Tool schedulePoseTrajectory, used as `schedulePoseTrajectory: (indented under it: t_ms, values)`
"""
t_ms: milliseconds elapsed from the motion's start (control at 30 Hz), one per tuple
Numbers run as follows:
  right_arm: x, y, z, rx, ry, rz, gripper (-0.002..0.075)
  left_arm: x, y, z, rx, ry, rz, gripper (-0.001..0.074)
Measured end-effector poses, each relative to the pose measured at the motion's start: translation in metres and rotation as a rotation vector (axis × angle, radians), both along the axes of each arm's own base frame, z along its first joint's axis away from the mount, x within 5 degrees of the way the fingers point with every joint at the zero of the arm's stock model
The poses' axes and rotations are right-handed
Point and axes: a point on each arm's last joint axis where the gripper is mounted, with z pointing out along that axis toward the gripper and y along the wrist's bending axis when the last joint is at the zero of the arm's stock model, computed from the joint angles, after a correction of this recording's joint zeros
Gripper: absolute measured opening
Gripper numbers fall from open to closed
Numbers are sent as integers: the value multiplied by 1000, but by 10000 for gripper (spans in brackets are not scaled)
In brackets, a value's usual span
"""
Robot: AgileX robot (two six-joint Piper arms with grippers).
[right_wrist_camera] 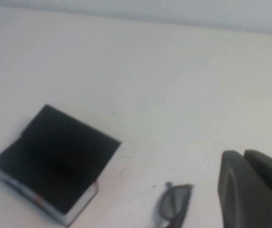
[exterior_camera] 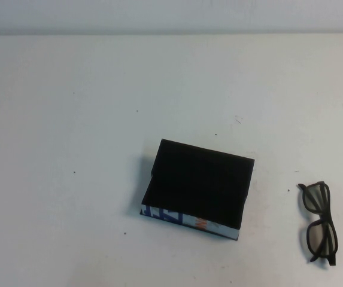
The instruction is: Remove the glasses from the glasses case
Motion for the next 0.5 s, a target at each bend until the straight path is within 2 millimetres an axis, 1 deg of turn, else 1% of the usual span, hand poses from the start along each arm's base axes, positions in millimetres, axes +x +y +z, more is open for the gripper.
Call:
schedulePoseTrajectory:
  t_ms: [67,133,233,333,433,500]
  values:
    - [-4,-6,0,-63,-87,-30,-16,0,0,0,0,0,0,-5]
    - [-7,-9,-3,-86,-164,-55,-16,0,0,0,0,0,0,-5]
    - [-14,-12,-16,-87,-262,-74,-16,0,0,0,0,0,0,-5]
    - [-18,-13,-38,-75,-313,-83,-16,0,0,0,0,0,0,-5]
    - [-19,-13,-65,-68,-340,-89,-16,0,0,0,0,0,0,-5]
    - [-19,-13,-86,-68,-341,-91,-16,0,0,0,0,0,0,-5]
